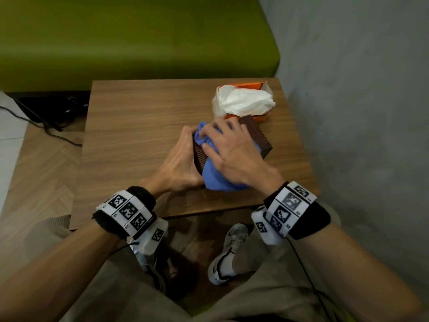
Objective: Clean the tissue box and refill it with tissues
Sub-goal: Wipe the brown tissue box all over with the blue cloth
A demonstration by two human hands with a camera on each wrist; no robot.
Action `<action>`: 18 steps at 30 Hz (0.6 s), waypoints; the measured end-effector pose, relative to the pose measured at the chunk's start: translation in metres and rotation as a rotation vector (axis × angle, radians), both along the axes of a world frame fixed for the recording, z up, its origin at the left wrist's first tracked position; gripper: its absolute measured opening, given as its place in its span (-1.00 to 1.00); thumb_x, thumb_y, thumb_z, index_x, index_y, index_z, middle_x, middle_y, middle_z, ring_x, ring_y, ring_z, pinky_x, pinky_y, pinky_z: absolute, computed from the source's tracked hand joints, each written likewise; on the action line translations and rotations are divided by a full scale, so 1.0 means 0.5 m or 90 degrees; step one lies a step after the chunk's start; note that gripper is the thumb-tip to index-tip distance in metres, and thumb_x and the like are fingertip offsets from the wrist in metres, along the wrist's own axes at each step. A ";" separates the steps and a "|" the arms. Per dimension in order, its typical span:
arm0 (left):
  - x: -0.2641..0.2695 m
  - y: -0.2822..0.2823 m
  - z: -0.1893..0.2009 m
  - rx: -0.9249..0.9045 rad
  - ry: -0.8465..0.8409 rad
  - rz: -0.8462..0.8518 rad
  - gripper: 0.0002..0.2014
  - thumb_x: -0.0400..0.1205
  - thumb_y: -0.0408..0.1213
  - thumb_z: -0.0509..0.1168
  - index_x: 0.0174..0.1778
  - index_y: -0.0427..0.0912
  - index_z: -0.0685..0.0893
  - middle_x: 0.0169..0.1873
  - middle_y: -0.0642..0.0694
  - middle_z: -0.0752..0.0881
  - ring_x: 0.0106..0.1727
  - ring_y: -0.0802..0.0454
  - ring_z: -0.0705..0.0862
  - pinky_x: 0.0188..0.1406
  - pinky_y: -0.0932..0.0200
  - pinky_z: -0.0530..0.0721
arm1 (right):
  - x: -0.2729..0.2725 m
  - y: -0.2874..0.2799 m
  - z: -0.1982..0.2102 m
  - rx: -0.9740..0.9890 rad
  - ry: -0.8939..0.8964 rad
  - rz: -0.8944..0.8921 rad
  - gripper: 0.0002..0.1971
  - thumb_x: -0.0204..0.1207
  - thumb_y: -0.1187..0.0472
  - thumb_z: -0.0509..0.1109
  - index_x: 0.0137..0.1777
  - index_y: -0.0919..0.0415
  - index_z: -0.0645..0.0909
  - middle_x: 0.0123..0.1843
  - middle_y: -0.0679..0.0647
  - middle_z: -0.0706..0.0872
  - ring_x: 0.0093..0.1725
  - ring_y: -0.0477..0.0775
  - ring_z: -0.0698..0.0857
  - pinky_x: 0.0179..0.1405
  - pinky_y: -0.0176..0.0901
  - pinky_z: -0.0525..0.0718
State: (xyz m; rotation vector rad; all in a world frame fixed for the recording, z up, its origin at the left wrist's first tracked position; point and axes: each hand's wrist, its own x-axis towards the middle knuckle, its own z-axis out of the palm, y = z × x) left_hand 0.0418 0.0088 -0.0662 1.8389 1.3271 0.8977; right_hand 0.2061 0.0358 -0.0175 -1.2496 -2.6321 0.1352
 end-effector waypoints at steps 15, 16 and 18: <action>0.000 0.033 -0.028 -0.016 0.000 -0.016 0.15 0.21 0.20 0.55 0.52 -0.25 0.06 0.39 -0.11 0.30 0.37 0.21 0.35 0.37 0.64 0.25 | 0.107 0.070 0.024 -0.083 0.565 -0.315 -0.86 0.55 0.32 0.24 -0.14 0.11 0.58 -0.23 -0.05 0.64 -0.24 -0.14 0.58 -0.25 -0.19 0.51; 0.000 0.039 -0.027 -0.017 0.010 -0.029 0.15 0.22 0.23 0.53 0.54 -0.23 0.05 0.40 -0.11 0.28 0.40 0.19 0.33 0.41 0.57 0.26 | 0.106 0.066 0.029 -0.051 0.562 -0.306 -0.85 0.54 0.34 0.24 -0.14 0.11 0.59 -0.21 0.00 0.66 -0.21 -0.07 0.60 -0.22 -0.13 0.54; -0.004 0.048 -0.017 -0.008 0.054 -0.039 0.12 0.24 0.30 0.46 0.56 -0.21 0.09 0.40 -0.08 0.29 0.42 0.07 0.34 0.47 0.26 0.35 | 0.100 0.056 0.037 0.008 0.552 -0.277 -0.85 0.54 0.39 0.25 -0.12 0.18 0.62 -0.17 0.03 0.67 -0.17 -0.01 0.62 -0.17 -0.09 0.57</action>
